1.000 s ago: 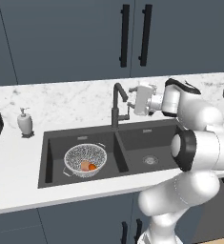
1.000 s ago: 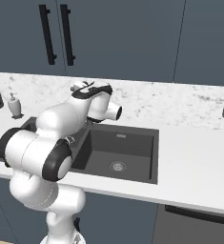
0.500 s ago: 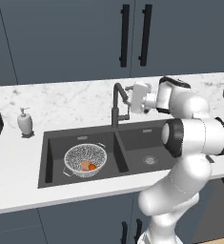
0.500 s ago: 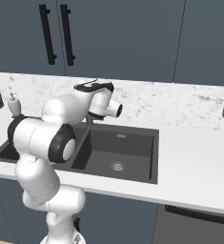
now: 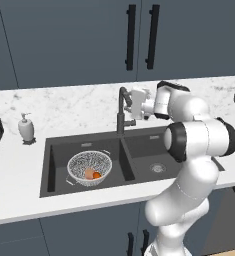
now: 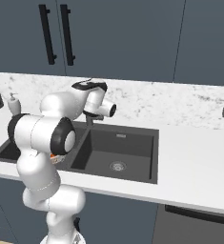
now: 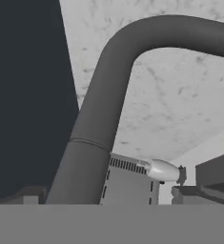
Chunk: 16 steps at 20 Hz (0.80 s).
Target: Put the colander in the sink, put the peach, tangerine in the colander, and turn on the sink faucet and pour water over the colander.
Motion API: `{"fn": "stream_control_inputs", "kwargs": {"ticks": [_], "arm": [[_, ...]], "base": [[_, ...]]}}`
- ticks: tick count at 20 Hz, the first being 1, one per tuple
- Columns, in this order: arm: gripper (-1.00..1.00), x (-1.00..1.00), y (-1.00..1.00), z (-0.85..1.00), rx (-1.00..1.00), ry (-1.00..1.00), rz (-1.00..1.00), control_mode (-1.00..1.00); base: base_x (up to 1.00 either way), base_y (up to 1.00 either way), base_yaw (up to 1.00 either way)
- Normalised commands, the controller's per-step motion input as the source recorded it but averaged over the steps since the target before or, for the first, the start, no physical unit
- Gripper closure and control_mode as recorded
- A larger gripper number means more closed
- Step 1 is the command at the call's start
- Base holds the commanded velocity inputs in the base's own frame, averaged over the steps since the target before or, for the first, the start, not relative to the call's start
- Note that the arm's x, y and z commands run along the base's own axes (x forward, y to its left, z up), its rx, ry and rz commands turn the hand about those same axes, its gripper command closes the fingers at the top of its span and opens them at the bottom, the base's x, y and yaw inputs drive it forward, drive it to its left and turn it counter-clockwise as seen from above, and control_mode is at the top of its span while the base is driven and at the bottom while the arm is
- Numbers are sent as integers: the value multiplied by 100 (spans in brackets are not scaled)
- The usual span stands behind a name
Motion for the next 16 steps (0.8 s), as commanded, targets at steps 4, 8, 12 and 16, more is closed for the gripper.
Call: {"fn": "stream_control_inputs", "kwargs": {"ticks": [4, 8, 12, 16], "arm": [[-100, 77, 34, -15, -3, 3, 0, -100], [-100, 76, 31, -6, -1, 0, 0, -100], [-100, 75, 55, -3, -4, 0, -1, -100], [-100, 76, 62, -10, -6, 0, -4, -100]], "base": [[0, 0, 0], [0, 0, 0], [0, 0, 0], [0, 0, 0]]}}
